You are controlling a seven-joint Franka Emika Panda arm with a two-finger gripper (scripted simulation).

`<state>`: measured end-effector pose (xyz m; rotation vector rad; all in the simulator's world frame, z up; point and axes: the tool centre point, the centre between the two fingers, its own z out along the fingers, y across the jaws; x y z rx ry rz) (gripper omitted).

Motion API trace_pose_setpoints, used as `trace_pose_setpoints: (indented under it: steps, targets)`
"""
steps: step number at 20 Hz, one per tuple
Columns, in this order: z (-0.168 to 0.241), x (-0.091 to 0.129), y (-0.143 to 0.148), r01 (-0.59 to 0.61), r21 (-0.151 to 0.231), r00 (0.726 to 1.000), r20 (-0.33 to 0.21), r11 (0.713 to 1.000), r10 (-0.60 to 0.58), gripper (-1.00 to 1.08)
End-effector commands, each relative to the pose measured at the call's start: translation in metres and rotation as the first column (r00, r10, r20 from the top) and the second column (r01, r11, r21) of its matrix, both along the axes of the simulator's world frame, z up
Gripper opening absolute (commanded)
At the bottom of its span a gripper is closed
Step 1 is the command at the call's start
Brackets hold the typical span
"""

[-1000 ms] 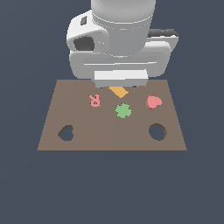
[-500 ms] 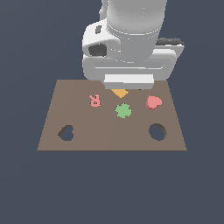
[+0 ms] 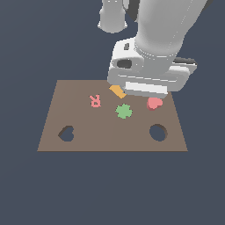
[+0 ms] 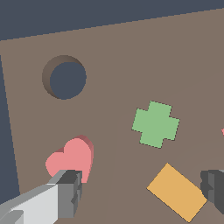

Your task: Insert a designated object into the corresponding slot on a board.

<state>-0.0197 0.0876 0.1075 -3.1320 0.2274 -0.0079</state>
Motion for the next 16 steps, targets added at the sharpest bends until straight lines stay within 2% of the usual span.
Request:
trace_pose_setpoints:
  steps: [1, 9, 16]
  targets:
    - [-0.013, -0.002, 0.016, 0.039, 0.0, 0.999, -0.001, 0.999, -0.039, 1.0]
    - [-0.043, -0.003, 0.054, 0.13, -0.001, 0.991, -0.004, 0.992, -0.13, 1.0]
    - [-0.056, -0.001, 0.071, 0.17, -0.001, 0.985, -0.005, 0.986, -0.17, 1.0]
